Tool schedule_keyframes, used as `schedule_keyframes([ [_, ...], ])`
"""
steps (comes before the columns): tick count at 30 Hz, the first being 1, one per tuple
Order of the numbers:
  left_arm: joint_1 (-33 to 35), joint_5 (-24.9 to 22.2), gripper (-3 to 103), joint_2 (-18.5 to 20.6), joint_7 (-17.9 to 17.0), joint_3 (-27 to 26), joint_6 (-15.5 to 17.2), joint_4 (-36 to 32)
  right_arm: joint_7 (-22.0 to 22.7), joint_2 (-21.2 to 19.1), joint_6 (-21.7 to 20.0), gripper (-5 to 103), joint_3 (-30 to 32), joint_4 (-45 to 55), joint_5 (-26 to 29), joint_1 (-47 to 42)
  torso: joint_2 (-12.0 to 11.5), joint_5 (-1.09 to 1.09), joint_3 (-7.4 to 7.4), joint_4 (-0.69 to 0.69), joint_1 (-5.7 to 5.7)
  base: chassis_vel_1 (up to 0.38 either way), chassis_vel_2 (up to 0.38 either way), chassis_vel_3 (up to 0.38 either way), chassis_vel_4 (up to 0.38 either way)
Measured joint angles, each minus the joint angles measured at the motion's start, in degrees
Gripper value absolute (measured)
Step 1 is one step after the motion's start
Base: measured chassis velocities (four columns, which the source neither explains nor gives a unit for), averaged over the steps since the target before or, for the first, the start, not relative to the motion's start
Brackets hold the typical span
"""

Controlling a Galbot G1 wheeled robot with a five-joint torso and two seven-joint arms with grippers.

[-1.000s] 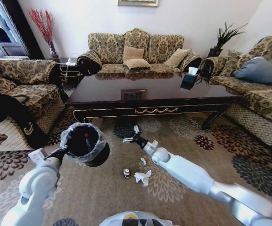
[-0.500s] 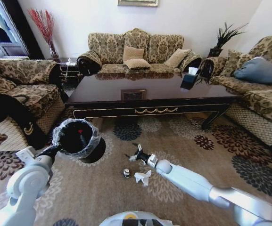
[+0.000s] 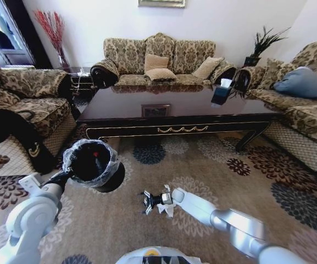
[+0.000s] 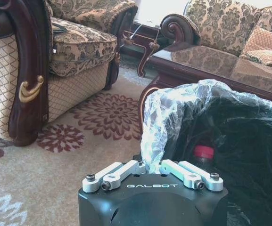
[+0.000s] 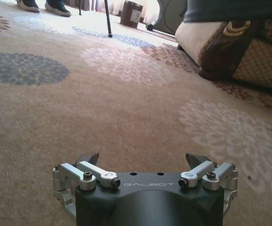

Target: Move to the front of the table and pick up the trash from the floor, then place it into the trash bin.

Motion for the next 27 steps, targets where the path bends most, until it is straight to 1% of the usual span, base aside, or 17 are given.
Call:
schedule_keyframes([
  [2,0.0,0.1,3,0.0,0.0,0.2,0.0,0.0,0.2,0.3,0.0,100,0.7,-1.5,0.0,0.1,0.0,0.01,0.0,0.03,0.0,0.0,0.0,0.0,0.0],
  [5,0.0,0.2,3,-0.1,0.0,0.4,0.0,0.0,0.6,0.3,-0.2,100,1.5,-2.7,0.1,0.2,0.0,0.0,0.0,0.02,0.0,0.0,0.0,0.0,0.0],
  [8,0.0,0.3,3,-0.1,0.0,0.6,0.0,0.0,0.6,0.0,-1.4,100,2.6,-3.7,0.3,0.3,0.0,0.01,0.0,0.01,0.0,0.0,0.0,0.0,0.0],
  [10,0.1,0.4,3,-0.1,0.0,0.6,0.0,0.0,-1.6,0.1,-2.3,100,3.5,-4.8,0.7,0.4,0.0,0.01,0.0,0.01,0.0,0.0,0.0,0.0,0.0],
  [11,0.1,0.4,3,-0.1,0.0,0.6,0.0,0.0,-1.6,0.1,-2.3,100,3.5,-4.8,0.7,0.4,0.0,0.01,0.0,0.01,0.0,0.0,0.0,0.0,0.0],
  [13,0.2,0.6,3,-0.1,0.0,0.6,0.0,0.0,-5.2,0.7,-2.7,100,4.3,-6.4,0.9,0.5,0.0,0.01,0.0,0.02,0.0,0.0,0.0,0.0,0.0],
  [14,0.3,0.7,3,-0.2,0.0,0.6,0.0,0.0,-6.3,1.0,-2.7,100,4.5,-7.1,1.0,0.5,0.0,0.01,0.0,0.02,0.0,0.0,0.0,0.0,0.0],
  [15,0.3,0.7,3,-0.2,0.0,0.6,0.0,0.0,-6.3,1.0,-2.7,100,4.5,-7.1,1.0,0.5,0.0,0.01,0.0,0.02,0.0,0.0,0.0,0.0,0.0],
  [16,0.3,0.9,3,-0.3,0.0,0.7,0.0,0.0,-7.3,1.3,-2.8,100,4.8,-7.9,1.1,0.6,0.0,0.02,0.0,0.02,0.0,0.0,0.0,0.0,0.0],
  [19,0.4,1.2,3,-0.5,0.0,0.8,0.0,0.1,-8.1,2.4,-2.7,100,5.1,-9.7,1.2,0.9,0.0,0.01,0.0,0.02,0.0,0.0,0.0,0.0,0.0],
  [27,0.5,1.4,3,-0.7,0.0,1.0,0.0,0.0,-7.9,4.9,-1.3,100,5.4,-14.8,1.0,1.9,0.0,0.01,0.0,0.02,0.0,0.0,0.0,0.0,0.0],
])
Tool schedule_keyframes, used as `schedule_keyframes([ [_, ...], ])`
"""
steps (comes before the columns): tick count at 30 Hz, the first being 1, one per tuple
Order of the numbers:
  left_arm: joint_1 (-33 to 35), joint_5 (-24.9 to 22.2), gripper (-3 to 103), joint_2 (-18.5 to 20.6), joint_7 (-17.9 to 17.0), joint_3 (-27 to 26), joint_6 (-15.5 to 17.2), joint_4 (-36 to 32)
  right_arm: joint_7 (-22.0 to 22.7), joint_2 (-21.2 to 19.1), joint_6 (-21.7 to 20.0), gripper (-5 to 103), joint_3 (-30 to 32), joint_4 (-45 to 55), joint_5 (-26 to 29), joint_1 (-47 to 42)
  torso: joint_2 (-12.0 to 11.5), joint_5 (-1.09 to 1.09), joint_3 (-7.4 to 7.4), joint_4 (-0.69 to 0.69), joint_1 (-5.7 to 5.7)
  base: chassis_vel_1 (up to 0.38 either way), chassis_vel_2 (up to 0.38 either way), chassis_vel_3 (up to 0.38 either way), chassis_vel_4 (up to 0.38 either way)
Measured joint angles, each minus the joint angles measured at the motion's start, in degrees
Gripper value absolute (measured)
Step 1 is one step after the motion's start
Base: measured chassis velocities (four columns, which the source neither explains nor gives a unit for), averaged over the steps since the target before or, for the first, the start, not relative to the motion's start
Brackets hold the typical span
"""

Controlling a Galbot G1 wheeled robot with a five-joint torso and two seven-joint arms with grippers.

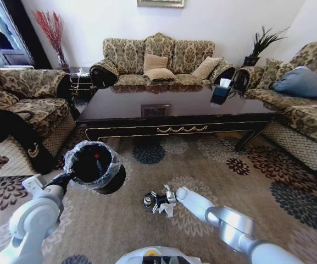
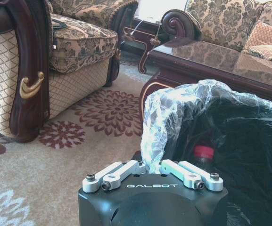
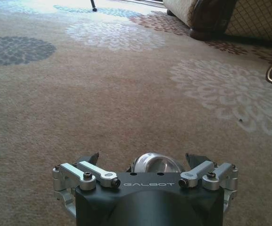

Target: Move to the front of the table and pick up the trash from the floor, then place it into the trash bin.

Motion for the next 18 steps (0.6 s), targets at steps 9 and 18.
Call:
schedule_keyframes([
  [9,0.0,0.0,3,0.0,0.0,0.3,-0.1,0.0,1.2,2.0,0.5,100,0.9,-4.2,-0.3,0.7,0.0,0.0,0.0,0.0,0.0,0.0,0.0,0.0,0.0],
  [18,-0.1,0.1,3,0.0,0.1,0.4,-0.1,0.0,1.5,2.8,0.9,100,0.7,-4.9,-0.2,0.3,0.0,0.0,0.0,0.0,0.0,0.0,0.0,0.0,0.0],
])
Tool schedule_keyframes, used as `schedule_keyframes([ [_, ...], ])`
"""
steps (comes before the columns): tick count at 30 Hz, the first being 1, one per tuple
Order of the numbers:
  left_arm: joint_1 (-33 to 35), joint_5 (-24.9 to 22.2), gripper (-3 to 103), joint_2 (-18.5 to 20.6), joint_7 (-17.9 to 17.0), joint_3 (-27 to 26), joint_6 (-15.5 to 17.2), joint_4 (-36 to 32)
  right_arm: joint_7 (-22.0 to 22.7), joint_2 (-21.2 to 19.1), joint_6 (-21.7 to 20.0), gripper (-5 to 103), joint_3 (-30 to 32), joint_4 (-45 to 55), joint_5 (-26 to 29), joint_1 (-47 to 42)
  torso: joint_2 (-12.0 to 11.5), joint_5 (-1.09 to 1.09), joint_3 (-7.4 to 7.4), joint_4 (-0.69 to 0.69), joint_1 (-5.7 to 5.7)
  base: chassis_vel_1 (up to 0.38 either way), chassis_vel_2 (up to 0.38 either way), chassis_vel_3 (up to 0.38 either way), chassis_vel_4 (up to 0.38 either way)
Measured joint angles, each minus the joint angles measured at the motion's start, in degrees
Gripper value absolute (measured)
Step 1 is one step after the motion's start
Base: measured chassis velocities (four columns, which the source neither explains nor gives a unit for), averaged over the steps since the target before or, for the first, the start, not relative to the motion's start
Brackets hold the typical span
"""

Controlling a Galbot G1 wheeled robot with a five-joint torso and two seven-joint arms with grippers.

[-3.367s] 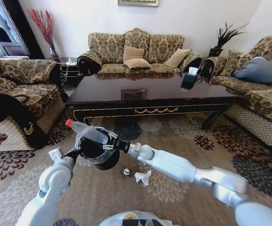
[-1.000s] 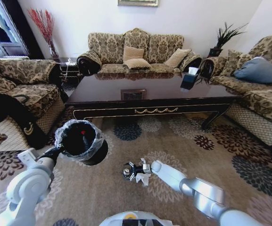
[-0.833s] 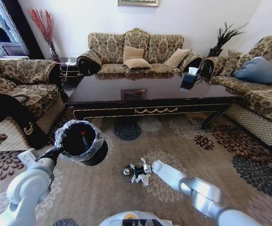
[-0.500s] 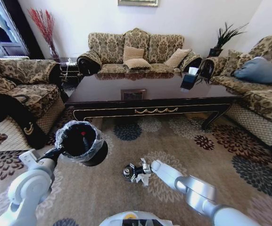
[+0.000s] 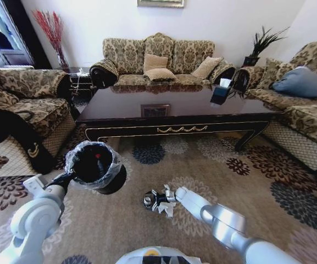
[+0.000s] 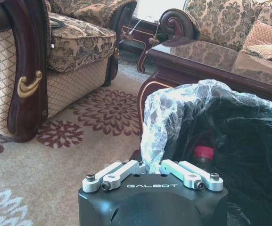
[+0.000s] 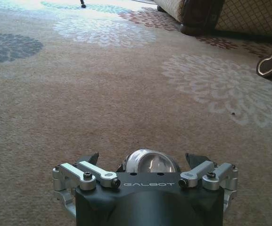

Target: Move to the front of the table and pick up the trash from the floor, then place it into the trash bin.

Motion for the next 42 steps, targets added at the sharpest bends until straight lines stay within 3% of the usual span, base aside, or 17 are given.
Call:
schedule_keyframes([
  [2,0.0,0.1,3,0.0,0.0,0.0,0.0,0.0,0.0,0.2,0.1,101,0.0,-0.3,0.0,-0.2,0.0,0.0,0.0,0.0,0.0,0.0,0.0,0.0,0.0],
  [4,0.0,0.2,3,-0.1,0.0,0.1,0.0,0.2,0.0,0.3,0.3,91,0.0,-0.6,-0.1,-0.3,0.0,0.0,0.0,0.0,0.0,0.0,0.0,0.0,0.0],
  [7,0.0,0.4,3,-0.2,0.1,0.3,0.0,0.2,0.1,0.4,0.4,86,0.1,-0.8,-0.1,-0.4,0.0,0.0,0.0,0.0,0.0,0.0,0.0,0.0,0.0],
  [8,0.0,0.5,3,-0.3,0.1,0.4,0.0,0.3,0.2,0.5,0.4,75,0.2,-1.0,-0.1,-0.4,0.0,0.0,0.0,0.0,0.0,0.0,0.0,0.0,0.0],
  [10,-0.1,0.6,3,-0.3,0.1,0.5,0.0,0.3,0.2,0.6,0.5,75,0.3,-1.1,-0.1,-0.4,0.0,0.0,0.0,0.0,0.0,0.0,0.0,0.0,0.0],
  [14,-0.1,0.8,3,-0.3,0.1,0.5,-0.1,0.4,0.3,0.6,0.6,53,0.3,-1.3,-0.2,-0.3,0.0,0.0,0.0,0.0,0.0,0.0,0.0,0.0,0.0],
  [18,-0.1,0.8,3,-0.3,0.2,0.6,-0.1,0.5,0.3,0.6,0.8,44,0.4,-1.4,-0.2,-0.3,0.0,0.01,0.0,0.01,0.0,0.0,0.0,0.0,0.0],
  [29,-0.1,0.9,3,-0.3,0.2,0.9,-0.1,0.5,1.0,0.0,1.1,38,0.7,-1.2,-0.5,-0.2,0.0,0.01,0.0,0.0,0.0,0.0,0.0,0.0,0.0],
  [32,-0.1,0.9,3,-0.3,0.2,0.9,-0.1,0.5,1.9,-0.3,1.2,52,0.8,-1.0,-0.6,-0.2,0.0,0.0,0.0,-0.01,0.0,0.0,0.0,0.0,0.0],
  [34,-0.1,0.9,3,-0.3,0.2,0.9,-0.1,0.5,2.0,-0.3,1.2,52,0.8,-1.0,-0.6,-0.1,0.0,0.0,0.0,-0.01,0.0,0.0,0.0,0.0,0.0],
  [37,0.0,1.0,3,-0.3,0.2,0.9,-0.1,0.4,3.0,-0.5,1.5,69,1.1,-0.8,-0.6,0.0,0.0,0.0,0.0,0.0,0.0,0.0,0.0,0.0,0.0],
  [40,0.1,1.0,3,-0.4,0.2,0.9,-0.1,0.4,3.3,-0.5,1.7,74,1.4,-0.8,-0.6,0.0,0.0,0.0,0.0,0.0,0.0,0.0,0.0,0.0,0.0],
  [41,0.1,1.1,3,-0.4,0.2,1.0,-0.1,0.4,3.7,-0.6,1.9,85,1.8,-0.6,-0.3,0.0,0.0,0.0,0.0,0.0,0.0,0.0,0.0,0.0,0.0],
  [42,0.2,1.2,3,-0.4,0.2,1.0,-0.1,0.4,3.8,-0.6,1.9,85,1.9,-0.5,0.0,0.0,0.0,0.0,0.0,0.0,0.0,0.0,0.0,0.0,0.0],
])
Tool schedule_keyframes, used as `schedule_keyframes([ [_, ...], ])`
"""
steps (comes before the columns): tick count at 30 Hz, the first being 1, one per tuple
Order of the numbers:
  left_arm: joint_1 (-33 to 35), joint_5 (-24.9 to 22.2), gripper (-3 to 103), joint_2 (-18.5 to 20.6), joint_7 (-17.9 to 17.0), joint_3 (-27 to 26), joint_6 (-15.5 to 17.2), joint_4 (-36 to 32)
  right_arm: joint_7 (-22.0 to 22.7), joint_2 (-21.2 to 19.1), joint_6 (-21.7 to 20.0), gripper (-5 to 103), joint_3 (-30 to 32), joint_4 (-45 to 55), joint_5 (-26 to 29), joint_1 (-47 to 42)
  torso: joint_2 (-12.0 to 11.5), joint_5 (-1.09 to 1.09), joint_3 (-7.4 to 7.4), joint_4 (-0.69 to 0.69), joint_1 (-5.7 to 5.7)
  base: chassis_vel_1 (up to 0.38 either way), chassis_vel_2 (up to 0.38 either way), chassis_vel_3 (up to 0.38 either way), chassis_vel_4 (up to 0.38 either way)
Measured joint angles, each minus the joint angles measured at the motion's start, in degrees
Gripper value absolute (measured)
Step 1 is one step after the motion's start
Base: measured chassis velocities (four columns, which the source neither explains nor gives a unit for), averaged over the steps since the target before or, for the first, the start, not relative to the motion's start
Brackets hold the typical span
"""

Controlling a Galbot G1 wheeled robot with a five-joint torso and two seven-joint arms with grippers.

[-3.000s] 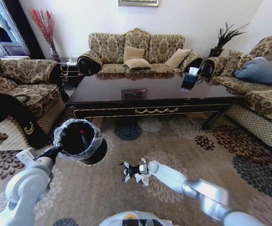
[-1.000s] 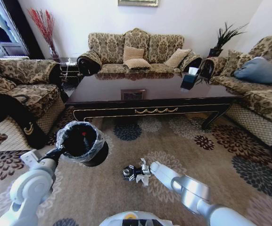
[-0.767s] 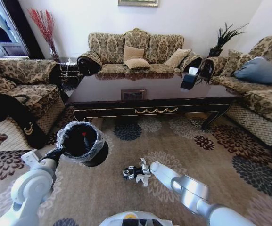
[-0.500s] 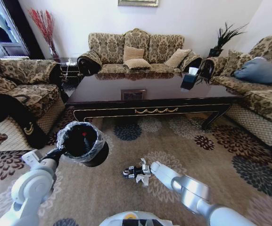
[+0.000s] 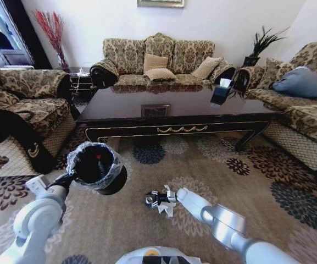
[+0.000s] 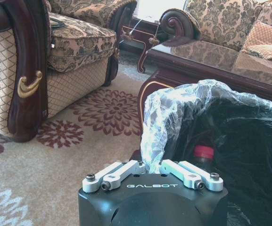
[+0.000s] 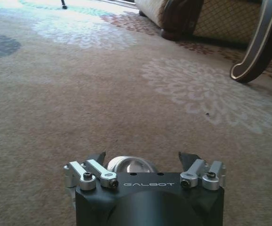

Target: Move to the front of the table and pick up the trash from the floor, then place it into the trash bin.

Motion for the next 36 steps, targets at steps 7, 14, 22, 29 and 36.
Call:
schedule_keyframes([
  [7,0.1,0.1,3,0.1,0.0,0.0,0.0,-0.1,2.4,-1.7,-2.0,100,-1.7,3.1,7.3,-0.7,0.0,0.0,0.0,0.0,0.0,0.0,0.0,0.0,0.0],
  [14,0.2,0.1,3,0.2,0.1,0.0,-0.1,-0.1,2.5,-4.8,-6.6,100,-4.9,10.1,16.6,-2.9,0.0,0.0,0.0,0.0,0.0,0.0,0.0,0.0,0.0],
  [22,0.0,0.3,3,0.3,0.1,0.2,-0.1,0.2,-0.2,-4.2,-7.8,100,-4.5,7.9,16.6,-3.6,0.0,0.01,0.0,0.0,0.0,0.0,0.0,0.0,0.0],
  [29,-0.3,0.4,3,0.2,0.1,0.4,-0.1,0.6,-0.3,-2.9,-7.8,100,-3.3,3.1,14.4,-3.5,0.0,0.0,0.0,0.0,0.0,0.0,0.0,0.0,0.0],
  [36,-0.9,0.5,3,0.2,0.1,0.8,-0.1,1.2,-0.3,-2.5,-7.5,101,-2.6,1.5,14.0,-3.4,0.0,0.0,0.0,0.0,0.0,0.0,0.0,0.0,0.0],
])
